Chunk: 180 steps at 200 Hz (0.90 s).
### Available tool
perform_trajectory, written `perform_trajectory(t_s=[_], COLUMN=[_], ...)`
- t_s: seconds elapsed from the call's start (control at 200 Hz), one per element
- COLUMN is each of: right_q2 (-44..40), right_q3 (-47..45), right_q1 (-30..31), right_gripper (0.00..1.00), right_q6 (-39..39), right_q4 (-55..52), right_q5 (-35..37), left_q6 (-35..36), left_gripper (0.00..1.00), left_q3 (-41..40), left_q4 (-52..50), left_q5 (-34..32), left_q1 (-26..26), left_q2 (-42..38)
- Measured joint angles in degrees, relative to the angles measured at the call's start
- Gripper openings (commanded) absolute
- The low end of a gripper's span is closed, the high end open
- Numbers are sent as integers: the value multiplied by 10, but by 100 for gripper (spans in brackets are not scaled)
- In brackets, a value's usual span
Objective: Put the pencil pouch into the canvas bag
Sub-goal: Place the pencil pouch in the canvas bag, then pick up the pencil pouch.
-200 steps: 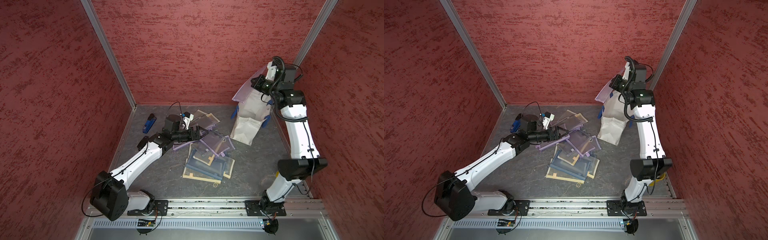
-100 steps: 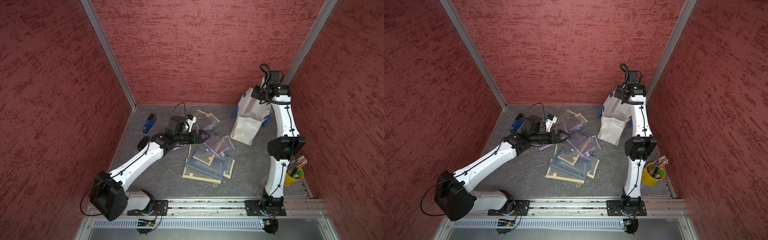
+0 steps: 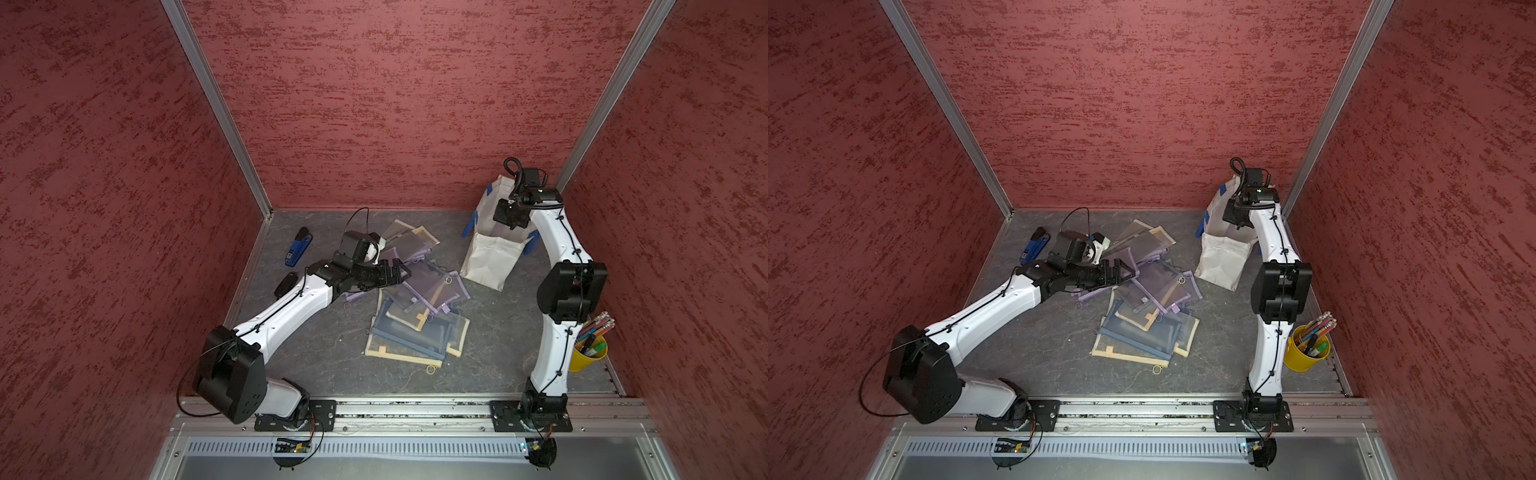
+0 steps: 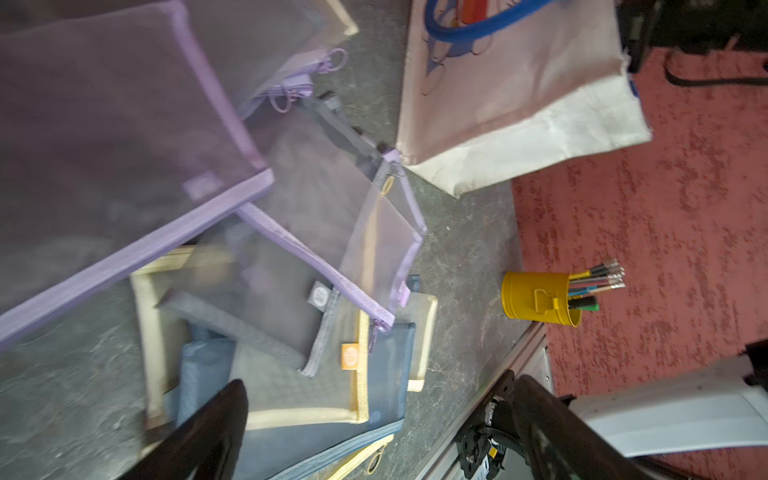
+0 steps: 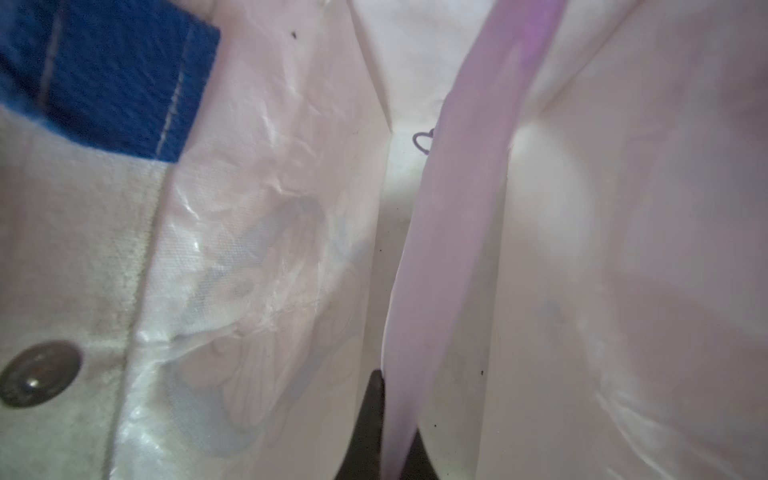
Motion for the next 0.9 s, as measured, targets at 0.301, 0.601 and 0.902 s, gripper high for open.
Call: perform_trajectory(t_s=[0.301, 0.601, 0.902], right_q2=[-2, -103, -214], right_q3=[92, 64, -154], right_q1=[16, 173, 348], right_gripper=[76, 88, 92], right_q6=[-14, -27, 32], right_q4=[-19, -40, 76], right_q5=[24, 80, 21], left_q6=[-111, -267, -377], left_gripper=[100, 99, 97], left_q3=[-166, -292, -339], left_q4=[73, 210, 386], left_q5=[47, 31, -21], left_q1=[113, 120, 117], left_q2=[-40, -69, 6])
